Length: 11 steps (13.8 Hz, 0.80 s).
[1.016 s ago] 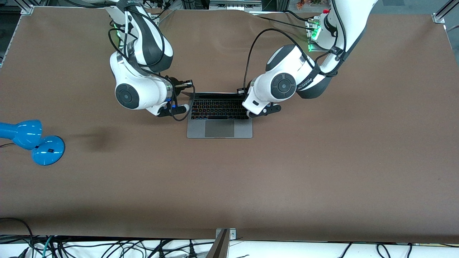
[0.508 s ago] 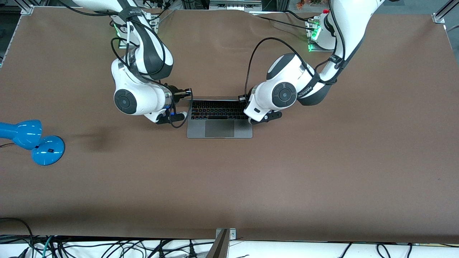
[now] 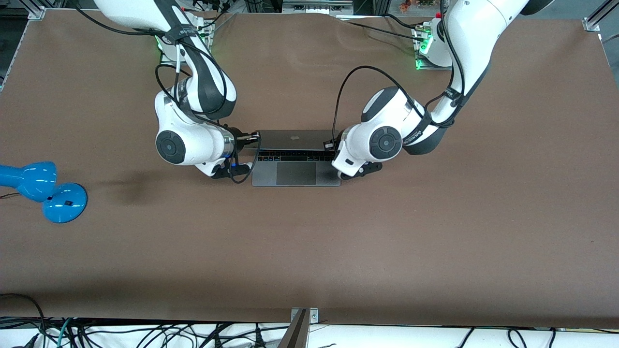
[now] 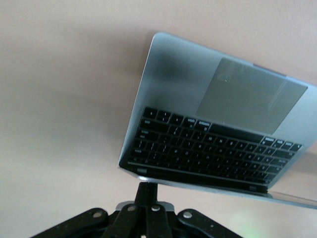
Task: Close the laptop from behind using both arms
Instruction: 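Push the screen down onto the keyboard with both grippers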
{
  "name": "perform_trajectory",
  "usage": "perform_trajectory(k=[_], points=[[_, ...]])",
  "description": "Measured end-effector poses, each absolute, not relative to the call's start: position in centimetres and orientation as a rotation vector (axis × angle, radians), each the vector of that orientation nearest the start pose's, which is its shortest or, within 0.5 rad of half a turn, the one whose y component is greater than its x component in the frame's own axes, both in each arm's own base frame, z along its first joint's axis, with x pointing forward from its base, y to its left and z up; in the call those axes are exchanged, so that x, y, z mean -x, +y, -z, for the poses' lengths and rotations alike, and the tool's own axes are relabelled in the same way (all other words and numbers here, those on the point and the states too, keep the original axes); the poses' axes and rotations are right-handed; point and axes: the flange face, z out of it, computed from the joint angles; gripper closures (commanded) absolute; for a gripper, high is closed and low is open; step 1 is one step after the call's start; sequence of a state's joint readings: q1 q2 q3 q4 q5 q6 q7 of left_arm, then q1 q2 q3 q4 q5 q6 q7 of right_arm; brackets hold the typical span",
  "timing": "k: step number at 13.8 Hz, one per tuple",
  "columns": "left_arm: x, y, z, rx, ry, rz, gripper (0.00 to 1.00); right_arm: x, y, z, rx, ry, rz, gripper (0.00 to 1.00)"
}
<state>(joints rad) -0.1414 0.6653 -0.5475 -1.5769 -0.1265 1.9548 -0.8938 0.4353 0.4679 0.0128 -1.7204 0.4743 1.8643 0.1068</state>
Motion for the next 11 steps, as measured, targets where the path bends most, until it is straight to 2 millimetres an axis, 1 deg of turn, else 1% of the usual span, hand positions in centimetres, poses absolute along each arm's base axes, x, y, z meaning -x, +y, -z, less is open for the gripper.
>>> perform_trajectory(k=[3, 5, 8, 9, 11], points=[[-55.6, -39.4, -27.3, 3.184, -0.551, -0.728, 1.00, -56.6, 30.3, -29.2, 2.744, -0.202, -0.570, 0.98], [-56.2, -39.4, -26.3, 3.185, -0.576, -0.707, 1.00, -57.5, 29.6, -27.8, 2.747, -0.227, -0.542, 0.98], [-56.9, -39.5, -25.1, 3.178, -0.598, -0.680, 1.00, -58.2, 29.0, -25.0, 2.756, -0.249, -0.510, 0.98], [-57.1, -39.6, -24.7, 3.176, -0.604, -0.677, 1.00, -58.4, 28.9, -24.3, 2.759, -0.247, -0.502, 0.98], [-57.6, -39.5, -24.0, 3.175, -0.621, -0.668, 1.00, -58.7, 29.0, -23.6, 2.762, -0.246, -0.493, 0.98]])
